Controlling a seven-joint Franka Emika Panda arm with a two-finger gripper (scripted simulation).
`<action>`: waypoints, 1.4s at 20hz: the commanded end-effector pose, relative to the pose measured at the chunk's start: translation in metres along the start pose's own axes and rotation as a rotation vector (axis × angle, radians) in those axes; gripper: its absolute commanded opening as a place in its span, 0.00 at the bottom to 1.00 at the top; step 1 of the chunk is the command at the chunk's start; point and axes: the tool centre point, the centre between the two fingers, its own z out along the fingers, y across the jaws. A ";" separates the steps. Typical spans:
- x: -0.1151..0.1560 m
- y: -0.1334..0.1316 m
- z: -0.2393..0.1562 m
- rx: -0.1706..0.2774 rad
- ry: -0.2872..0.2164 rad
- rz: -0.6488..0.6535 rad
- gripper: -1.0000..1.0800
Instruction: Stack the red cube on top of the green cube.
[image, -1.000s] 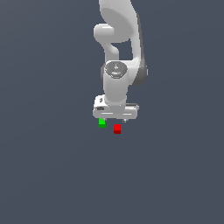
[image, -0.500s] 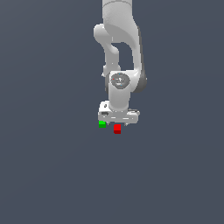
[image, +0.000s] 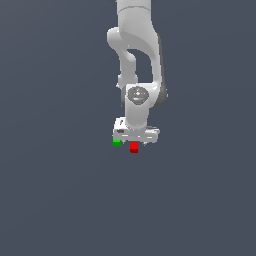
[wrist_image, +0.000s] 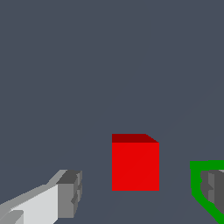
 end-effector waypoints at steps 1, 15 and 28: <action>0.000 0.000 0.008 0.000 -0.001 0.000 0.96; 0.000 0.000 0.047 0.000 0.001 0.002 0.00; 0.000 0.000 0.042 0.000 0.001 0.002 0.00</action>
